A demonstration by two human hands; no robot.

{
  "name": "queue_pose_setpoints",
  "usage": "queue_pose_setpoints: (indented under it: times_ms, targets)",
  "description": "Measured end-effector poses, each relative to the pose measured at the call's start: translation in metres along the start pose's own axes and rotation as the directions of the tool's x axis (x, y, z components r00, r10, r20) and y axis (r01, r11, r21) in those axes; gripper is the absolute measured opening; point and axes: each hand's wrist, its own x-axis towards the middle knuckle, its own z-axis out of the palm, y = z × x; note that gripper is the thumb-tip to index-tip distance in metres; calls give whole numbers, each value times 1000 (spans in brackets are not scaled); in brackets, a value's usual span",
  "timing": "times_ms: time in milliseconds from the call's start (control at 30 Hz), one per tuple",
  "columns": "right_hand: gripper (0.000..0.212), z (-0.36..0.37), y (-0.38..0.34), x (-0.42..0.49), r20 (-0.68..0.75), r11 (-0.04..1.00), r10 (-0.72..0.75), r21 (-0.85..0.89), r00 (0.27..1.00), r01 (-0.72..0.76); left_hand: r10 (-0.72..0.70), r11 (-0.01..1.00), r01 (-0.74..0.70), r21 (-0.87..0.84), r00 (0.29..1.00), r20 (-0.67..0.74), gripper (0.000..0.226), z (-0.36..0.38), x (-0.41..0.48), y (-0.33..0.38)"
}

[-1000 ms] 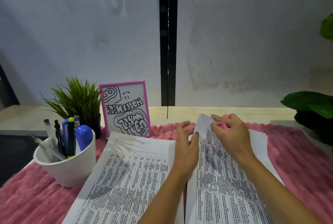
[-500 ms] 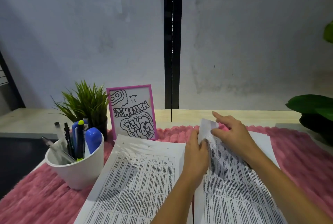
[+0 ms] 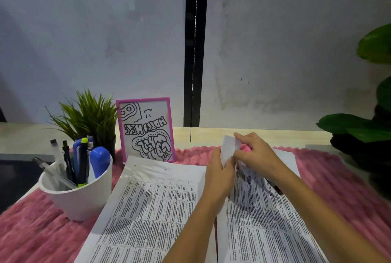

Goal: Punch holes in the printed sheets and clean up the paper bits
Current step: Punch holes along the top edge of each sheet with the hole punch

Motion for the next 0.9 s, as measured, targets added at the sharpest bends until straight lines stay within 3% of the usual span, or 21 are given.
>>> queue_pose_setpoints:
  times_ms: [167, 367, 500, 633, 733, 900]
  targets:
    - [64, -2, -11, -2, 71, 1000, -5, 14, 997, 4, 31, 996, -33, 80, 999, 28, 59, 0, -4, 5]
    - [71, -6, -16, -7, 127, 1000, -19, 7, 992, 19, 42, 993, -42, 107, 999, 0, 67, 1, -3, -2]
    - [59, -7, -17, -9, 149, 999, -15, -35, 989, 21, 104, 988, -105, 109, 994, 16, 40, 0, -7, 2]
    - [56, -14, -14, -6, 47, 999, 34, 18, 998, -35, 150, 959, -141, 248, 989, -16, 10, 0, -7, -1]
    - [43, -12, -10, -4, 39, 999, 19, -33, 999, -18, 202, 933, -169, 319, 977, -72, 13, -2, -4, -2]
    - [57, -13, -3, 1, 26, 997, 41, 66, 999, -43, 197, 961, -153, 230, 963, -182, 15, -1, 0, -7]
